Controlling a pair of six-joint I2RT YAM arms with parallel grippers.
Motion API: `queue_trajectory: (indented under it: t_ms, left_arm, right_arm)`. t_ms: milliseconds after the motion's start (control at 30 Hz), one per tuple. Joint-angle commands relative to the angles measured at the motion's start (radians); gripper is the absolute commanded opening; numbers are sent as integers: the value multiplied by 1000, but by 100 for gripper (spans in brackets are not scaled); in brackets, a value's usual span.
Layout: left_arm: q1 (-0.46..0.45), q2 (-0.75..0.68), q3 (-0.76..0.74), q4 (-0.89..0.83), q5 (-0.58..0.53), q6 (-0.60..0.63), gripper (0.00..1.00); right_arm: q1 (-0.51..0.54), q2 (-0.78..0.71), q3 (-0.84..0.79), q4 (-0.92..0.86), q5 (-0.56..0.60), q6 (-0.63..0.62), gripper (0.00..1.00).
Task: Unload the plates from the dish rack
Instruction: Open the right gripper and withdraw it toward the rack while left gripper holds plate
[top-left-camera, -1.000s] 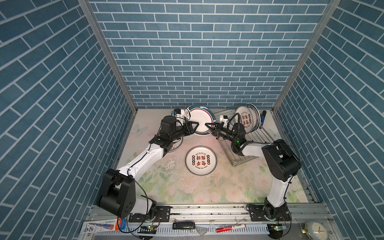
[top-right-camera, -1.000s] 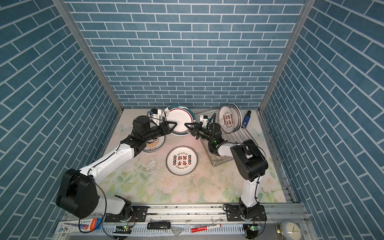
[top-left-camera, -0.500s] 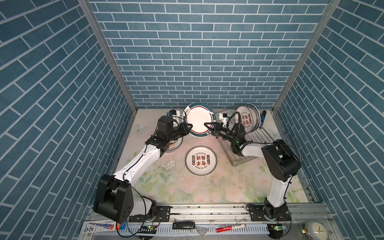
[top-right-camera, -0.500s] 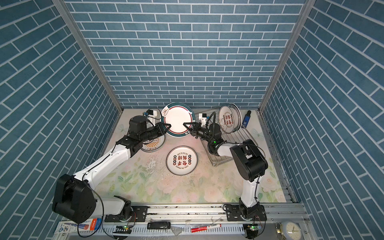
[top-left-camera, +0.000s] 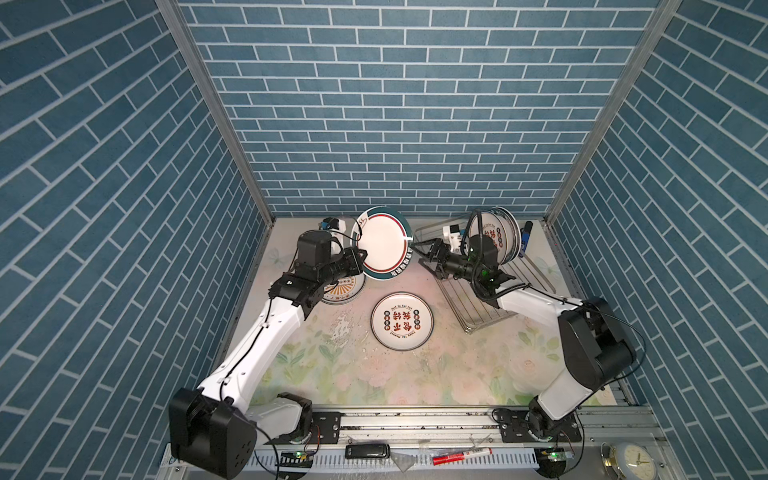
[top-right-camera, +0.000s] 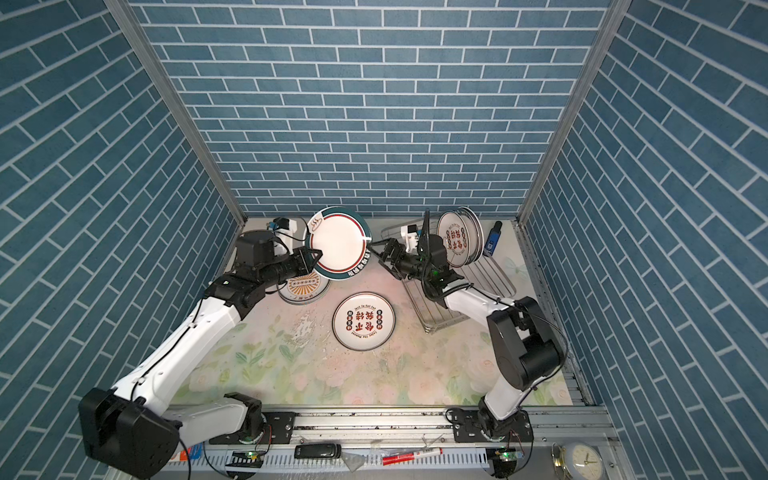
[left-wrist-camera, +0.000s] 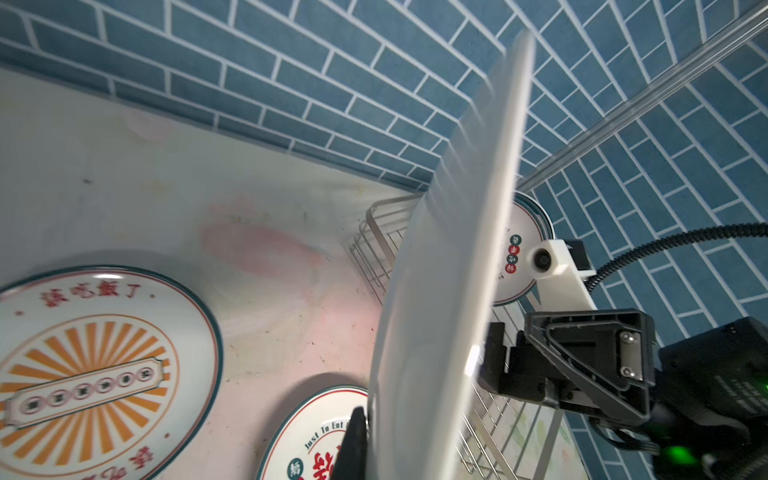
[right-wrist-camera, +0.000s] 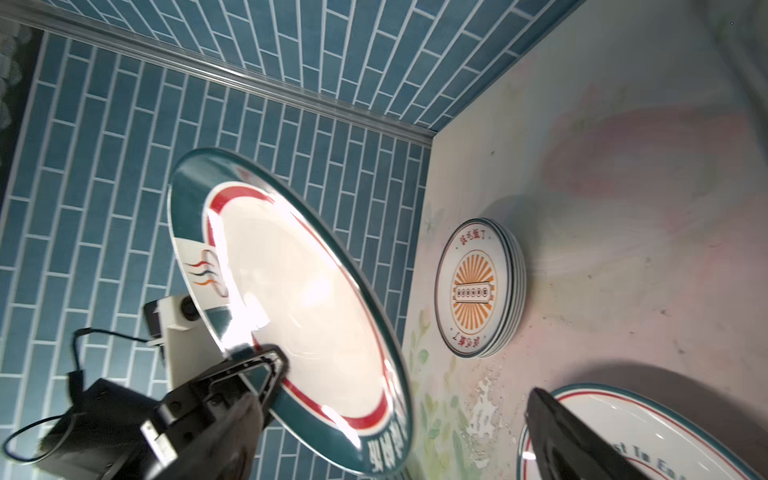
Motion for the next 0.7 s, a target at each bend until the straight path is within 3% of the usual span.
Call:
queue_trajectory:
  t_ms: [0,100,200,400,667]
  left_arm:
    - [3,-67,69,-153,-172,79,0]
    - [2,-101,74,-246,-273,99,0]
    - [3,-124,46,-318,-316,99,0]
    - [3,-142,-77,-309,-156,28,0]
    - [3,-217,-217,-276,3,-82,0]
  right_arm:
    - [6,-123,133,-544,211,-346,99]
    - [11,-204,177,-761,365,-454,99]
    - [10,-266,182,-884,438,-523,99]
    - [10,-386,114,-983,531,-567,99]
    - [1,-521,22,-1039,508,-579,99]
